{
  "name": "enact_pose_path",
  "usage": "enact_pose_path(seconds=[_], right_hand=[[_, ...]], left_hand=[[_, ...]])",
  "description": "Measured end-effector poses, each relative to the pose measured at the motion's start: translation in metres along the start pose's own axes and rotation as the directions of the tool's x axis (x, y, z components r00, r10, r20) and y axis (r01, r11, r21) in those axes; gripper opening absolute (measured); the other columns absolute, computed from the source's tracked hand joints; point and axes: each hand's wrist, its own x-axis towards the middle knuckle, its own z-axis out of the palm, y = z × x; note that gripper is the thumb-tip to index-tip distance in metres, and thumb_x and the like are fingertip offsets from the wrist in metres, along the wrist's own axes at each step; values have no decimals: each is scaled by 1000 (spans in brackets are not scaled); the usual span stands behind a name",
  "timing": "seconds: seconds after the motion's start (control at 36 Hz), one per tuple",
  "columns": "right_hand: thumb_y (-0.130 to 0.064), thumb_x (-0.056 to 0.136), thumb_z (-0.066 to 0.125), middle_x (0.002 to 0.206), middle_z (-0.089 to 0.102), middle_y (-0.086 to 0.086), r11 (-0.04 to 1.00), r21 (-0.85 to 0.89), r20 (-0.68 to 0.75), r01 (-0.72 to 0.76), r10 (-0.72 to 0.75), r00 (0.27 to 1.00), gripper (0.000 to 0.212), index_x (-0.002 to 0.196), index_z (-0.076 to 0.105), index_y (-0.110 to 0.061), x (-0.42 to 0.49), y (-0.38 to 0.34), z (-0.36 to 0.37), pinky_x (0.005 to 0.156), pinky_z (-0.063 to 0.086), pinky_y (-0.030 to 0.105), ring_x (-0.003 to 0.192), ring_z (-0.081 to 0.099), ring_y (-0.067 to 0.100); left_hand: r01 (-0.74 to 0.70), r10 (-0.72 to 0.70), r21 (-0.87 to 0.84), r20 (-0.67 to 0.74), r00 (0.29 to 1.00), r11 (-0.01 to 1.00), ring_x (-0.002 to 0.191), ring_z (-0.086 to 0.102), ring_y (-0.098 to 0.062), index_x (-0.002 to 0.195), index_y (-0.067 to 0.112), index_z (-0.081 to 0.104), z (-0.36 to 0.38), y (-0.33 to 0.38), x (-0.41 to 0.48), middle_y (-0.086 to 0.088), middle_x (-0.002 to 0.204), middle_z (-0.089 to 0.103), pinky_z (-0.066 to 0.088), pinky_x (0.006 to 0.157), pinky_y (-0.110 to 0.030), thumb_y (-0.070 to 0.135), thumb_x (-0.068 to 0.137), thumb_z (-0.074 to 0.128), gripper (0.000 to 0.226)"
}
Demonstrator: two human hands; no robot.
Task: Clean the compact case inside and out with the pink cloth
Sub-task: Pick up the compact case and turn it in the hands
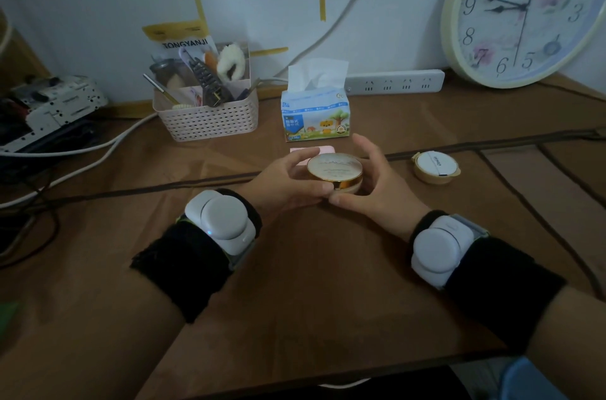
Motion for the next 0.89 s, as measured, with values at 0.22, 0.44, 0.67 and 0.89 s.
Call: enact_pose_path(seconds=[0.22,0.44,0.67,0.89], right_hand=[[-31,59,83,120,55,-16,1000,-3,4,-18,18,1000,112,144,10,-38,1,2,-1,102,36,25,118,50,1],[-19,59,85,119,56,-12,1000,-2,28,26,-26,999,113,144,12,-36,1,1,0,99,40,17,114,52,-4],[-38,51,85,114,52,-31,998,-62,89,22,-16,996,109,133,14,-50,3,2,1,83,37,-3,104,47,-26],[-33,55,85,130,55,-11,990,-131,88,45,-33,996,113,143,14,-37,1,-1,5,101,38,23,117,51,-2]], left_hand=[[-54,53,27,22,998,998,110,59,-19,135,16,43,-4,-2,0,-6,123,57,54,88,-30,-7,76,64,67],[-55,56,-33,23,998,998,93,68,-14,119,17,57,-9,-7,4,-5,115,64,56,73,-25,27,67,69,54],[22,-16,32,-172,985,999,89,70,-14,108,23,62,-6,-8,13,3,97,73,57,67,-29,63,74,53,53],[-8,19,38,-294,956,999,84,72,-17,90,28,67,-9,-11,15,-1,88,76,58,64,-30,73,71,47,52]])
